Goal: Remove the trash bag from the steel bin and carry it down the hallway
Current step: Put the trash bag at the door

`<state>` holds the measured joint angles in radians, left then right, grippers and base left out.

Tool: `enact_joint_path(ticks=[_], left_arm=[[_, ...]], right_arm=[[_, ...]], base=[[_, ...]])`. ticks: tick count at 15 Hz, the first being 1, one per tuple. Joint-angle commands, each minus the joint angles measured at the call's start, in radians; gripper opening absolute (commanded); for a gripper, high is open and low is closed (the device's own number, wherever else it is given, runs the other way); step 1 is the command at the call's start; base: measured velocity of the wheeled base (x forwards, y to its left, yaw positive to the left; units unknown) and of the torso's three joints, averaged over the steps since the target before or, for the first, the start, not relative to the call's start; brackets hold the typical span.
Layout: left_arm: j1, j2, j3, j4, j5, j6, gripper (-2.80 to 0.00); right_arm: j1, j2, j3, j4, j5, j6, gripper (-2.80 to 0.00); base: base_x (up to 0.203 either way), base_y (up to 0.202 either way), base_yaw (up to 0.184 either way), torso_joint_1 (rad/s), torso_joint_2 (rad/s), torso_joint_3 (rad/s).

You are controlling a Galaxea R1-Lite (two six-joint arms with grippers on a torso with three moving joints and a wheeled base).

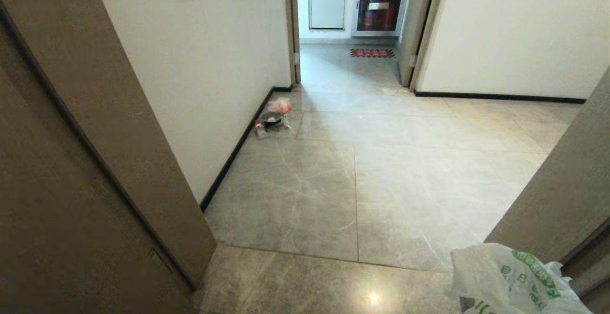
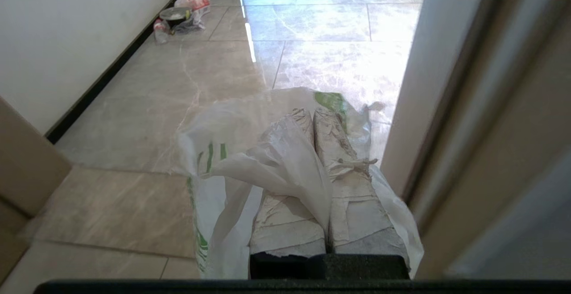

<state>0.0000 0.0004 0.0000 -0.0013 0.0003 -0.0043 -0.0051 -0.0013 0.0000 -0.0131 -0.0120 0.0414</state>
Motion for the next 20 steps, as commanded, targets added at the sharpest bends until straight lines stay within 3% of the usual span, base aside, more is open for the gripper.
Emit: enact_joint_path(ticks=[1,20], left_arm=[[0.0,0.0,0.0,0.0,0.001,0.0,-2.8],[0.0,0.0,0.0,0.0,0.001,0.0,-2.8]], right_arm=[[0.0,0.0,0.002,-0.001,0.0,0.0,-2.8],[0.0,0.0,0.002,-0.001,0.0,0.0,-2.8]], base=[[0.183,0.0,-0.001,0.002,0.0,0.001],[0.182,0.0,-0.002,0.003,0.0,0.002]])
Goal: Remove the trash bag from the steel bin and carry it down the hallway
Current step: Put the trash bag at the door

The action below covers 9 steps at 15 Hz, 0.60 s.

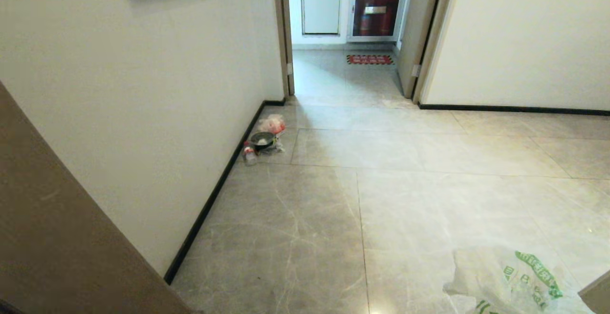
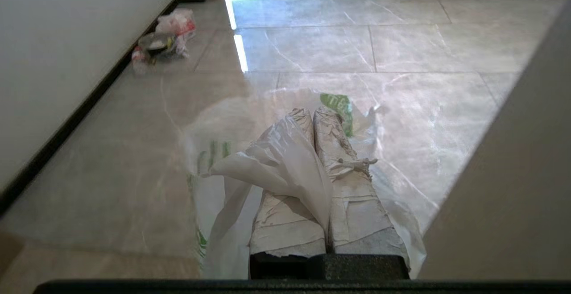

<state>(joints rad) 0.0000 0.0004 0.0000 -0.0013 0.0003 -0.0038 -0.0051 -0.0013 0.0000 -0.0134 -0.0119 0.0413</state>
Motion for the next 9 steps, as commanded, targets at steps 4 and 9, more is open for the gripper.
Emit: enact_joint_path(ticks=[4,9], left_arm=[[0.0,0.0,0.0,0.0,0.0,-0.001,-2.8],[0.0,0.0,0.0,0.0,0.0,-0.001,-2.8]], right_arm=[[0.0,0.0,0.002,0.0,0.0,0.0,-2.8],[-0.001,0.0,0.002,0.0,0.0,0.0,-2.8]], base=[[0.184,0.0,-0.003,0.001,0.0,0.003],[0.185,0.0,-0.003,0.001,0.0,0.002]])
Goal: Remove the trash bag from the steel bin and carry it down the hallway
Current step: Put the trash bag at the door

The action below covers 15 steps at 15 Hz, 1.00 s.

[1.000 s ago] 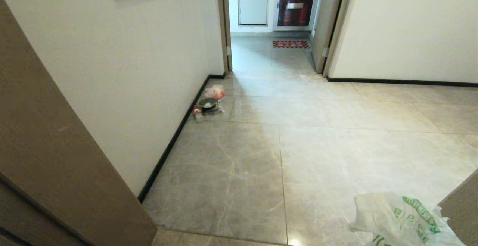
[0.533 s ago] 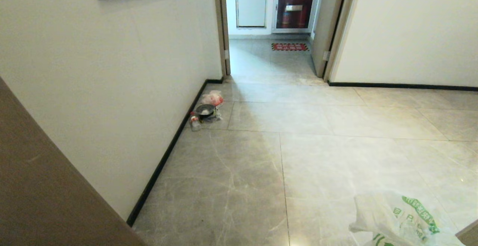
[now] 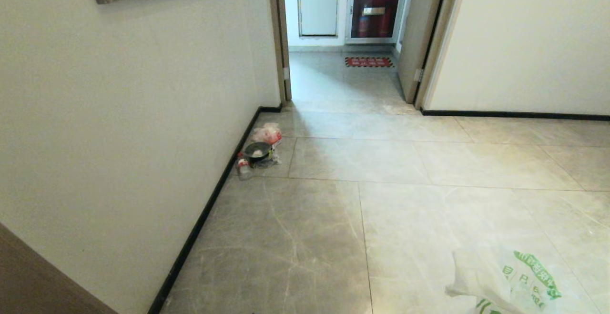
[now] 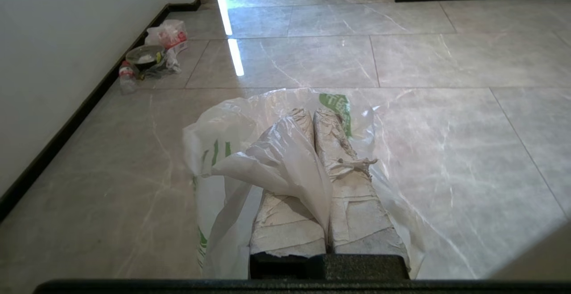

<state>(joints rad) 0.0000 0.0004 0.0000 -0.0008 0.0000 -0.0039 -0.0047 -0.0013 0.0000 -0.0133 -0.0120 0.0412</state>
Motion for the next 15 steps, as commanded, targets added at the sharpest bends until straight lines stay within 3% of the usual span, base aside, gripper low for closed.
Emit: enact_joint_path(ticks=[1,9,15], left_arm=[[0.0,0.0,0.0,-0.001,0.0,-0.001,-2.8],[0.0,0.001,0.0,0.0,0.0,0.001,-2.8],[0.0,0.0,0.0,0.001,0.0,0.001,-2.8]], right_arm=[[-0.001,0.0,0.002,-0.001,0.0,0.0,-2.8],[0.0,0.0,0.002,-0.001,0.0,0.0,-2.8],[-0.001,0.0,0.002,-0.001,0.0,0.0,-2.8]], base=[[0.188,0.0,-0.004,0.002,0.0,0.002],[0.186,-0.007,-0.004,0.003,0.0,0.002],[0.02,-0.082,0.003,0.002,0.0,0.0]])
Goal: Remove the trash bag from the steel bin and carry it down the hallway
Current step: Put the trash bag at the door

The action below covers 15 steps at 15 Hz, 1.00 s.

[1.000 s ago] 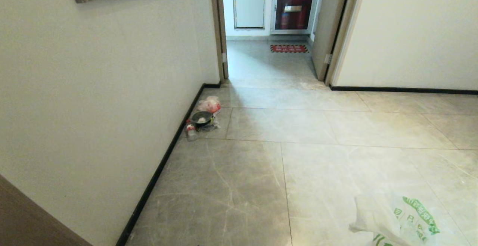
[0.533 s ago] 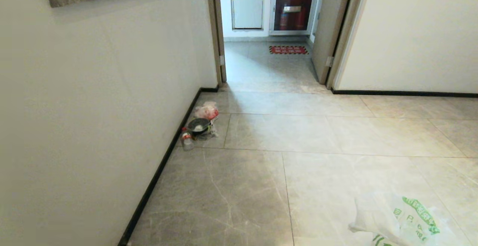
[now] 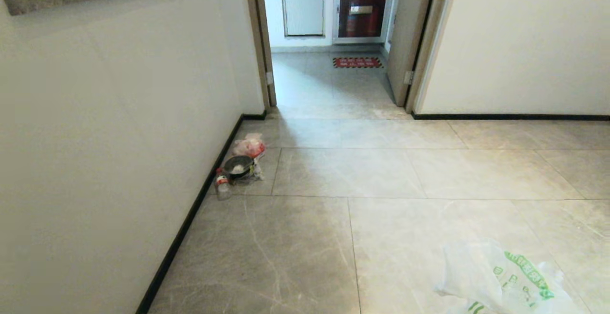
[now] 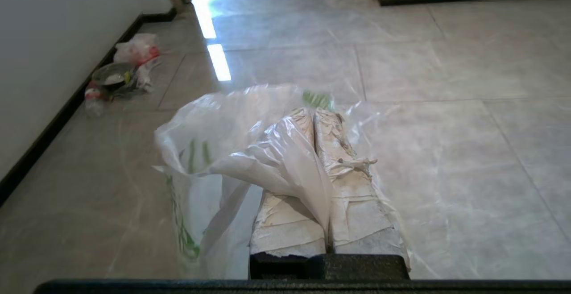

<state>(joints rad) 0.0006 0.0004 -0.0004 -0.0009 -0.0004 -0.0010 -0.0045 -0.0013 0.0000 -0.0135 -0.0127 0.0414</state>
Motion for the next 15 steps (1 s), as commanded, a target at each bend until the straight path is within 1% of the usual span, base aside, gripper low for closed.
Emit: enact_joint_path(ticks=[1,3,5,15], left_arm=[[-0.001,0.0,0.0,0.001,0.0,-0.003,-2.8],[-0.001,0.0,0.0,0.001,0.0,-0.002,-2.8],[-0.001,0.0,0.0,0.001,0.0,-0.001,-2.8],[-0.001,0.0,0.0,0.001,0.0,-0.002,-2.8]], right_arm=[[-0.002,0.0,0.002,0.0,0.0,0.0,-2.8],[-0.002,0.0,0.002,0.0,0.0,0.0,-2.8],[-0.001,0.0,0.002,0.0,0.001,0.0,-2.8],[0.0,0.0,0.002,0.0,0.0,0.0,-2.8]], base=[[0.013,-0.079,-0.039,0.001,0.0,0.001],[0.0,0.0,0.0,0.0,0.0,0.0],[0.093,-0.005,-0.006,0.0,0.0,0.002],[0.185,0.0,-0.003,0.003,0.0,0.002]])
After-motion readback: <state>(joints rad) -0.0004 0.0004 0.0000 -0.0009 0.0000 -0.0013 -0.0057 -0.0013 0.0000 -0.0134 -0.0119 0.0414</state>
